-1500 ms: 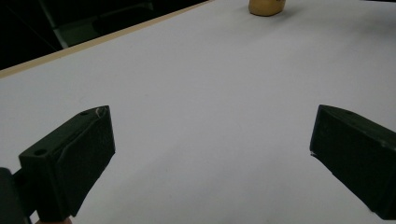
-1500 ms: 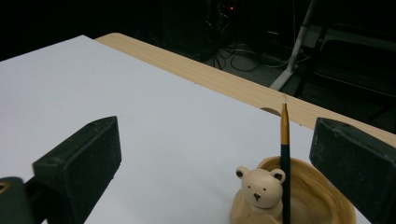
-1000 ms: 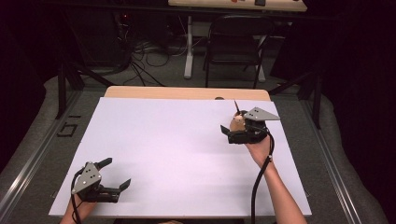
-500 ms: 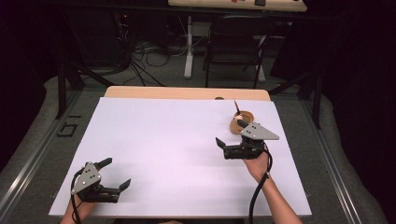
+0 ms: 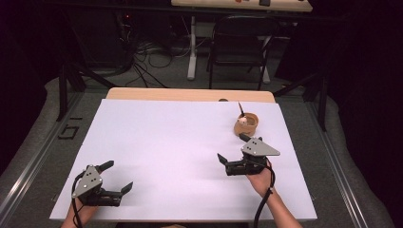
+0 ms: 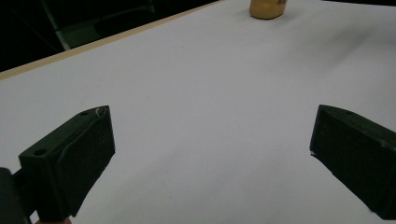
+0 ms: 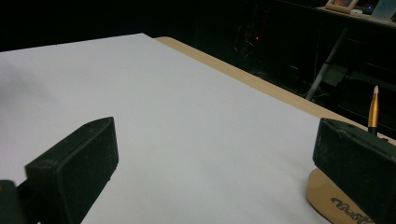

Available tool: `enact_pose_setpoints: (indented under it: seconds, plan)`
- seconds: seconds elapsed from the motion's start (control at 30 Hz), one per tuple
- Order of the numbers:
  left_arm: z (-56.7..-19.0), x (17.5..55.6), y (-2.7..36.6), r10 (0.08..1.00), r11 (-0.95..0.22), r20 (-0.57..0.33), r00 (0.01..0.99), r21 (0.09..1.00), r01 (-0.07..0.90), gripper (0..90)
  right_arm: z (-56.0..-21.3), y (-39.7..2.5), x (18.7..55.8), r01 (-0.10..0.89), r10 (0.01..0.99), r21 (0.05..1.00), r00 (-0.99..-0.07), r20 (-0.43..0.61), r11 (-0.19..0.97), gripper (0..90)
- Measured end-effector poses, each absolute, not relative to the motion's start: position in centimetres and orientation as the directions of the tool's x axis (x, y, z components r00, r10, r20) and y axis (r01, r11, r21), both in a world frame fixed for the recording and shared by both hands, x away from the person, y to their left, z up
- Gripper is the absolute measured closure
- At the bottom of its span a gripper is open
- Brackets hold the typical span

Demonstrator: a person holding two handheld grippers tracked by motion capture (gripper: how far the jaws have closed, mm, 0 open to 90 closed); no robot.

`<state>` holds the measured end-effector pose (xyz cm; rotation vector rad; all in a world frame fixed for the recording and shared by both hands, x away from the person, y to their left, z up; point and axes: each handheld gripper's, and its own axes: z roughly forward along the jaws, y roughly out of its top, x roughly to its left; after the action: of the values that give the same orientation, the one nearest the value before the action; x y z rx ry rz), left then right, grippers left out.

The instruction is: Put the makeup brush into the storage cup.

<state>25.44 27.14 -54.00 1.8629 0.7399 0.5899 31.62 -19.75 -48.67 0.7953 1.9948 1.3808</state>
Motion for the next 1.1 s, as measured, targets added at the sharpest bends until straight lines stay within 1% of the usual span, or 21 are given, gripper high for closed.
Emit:
enact_pose_setpoints:
  seconds: [0.2,0.4,0.63,0.7,1.1]
  plan:
    - [-54.0,25.4,27.1,0.718,-0.305,0.068,0.692,0.925,0.226,0.0,-49.1,-20.0,30.5,0.13,0.749,0.947,-0.647,-0.142,0.292,0.0]
    - [-54.0,25.4,27.2,0.721,-0.302,0.066,0.689,0.926,0.227,0.0,-49.6,-20.4,29.6,0.137,0.748,0.944,-0.648,-0.143,0.299,0.0]
    - [-54.0,25.4,27.0,0.721,-0.304,0.068,0.69,0.925,0.226,0.0,-50.1,-20.8,28.2,0.109,0.748,0.944,-0.641,-0.171,0.31,0.0]
    - [-54.0,25.3,27.0,0.72,-0.305,0.069,0.69,0.925,0.225,0.0,-50.4,-21.1,28.0,0.108,0.753,0.948,-0.637,-0.166,0.3,0.0]
    - [-54.0,25.3,27.1,0.723,-0.299,0.07,0.687,0.929,0.22,0.0,-51.4,-22.3,26.8,0.139,0.779,0.942,-0.606,-0.164,0.306,0.0]
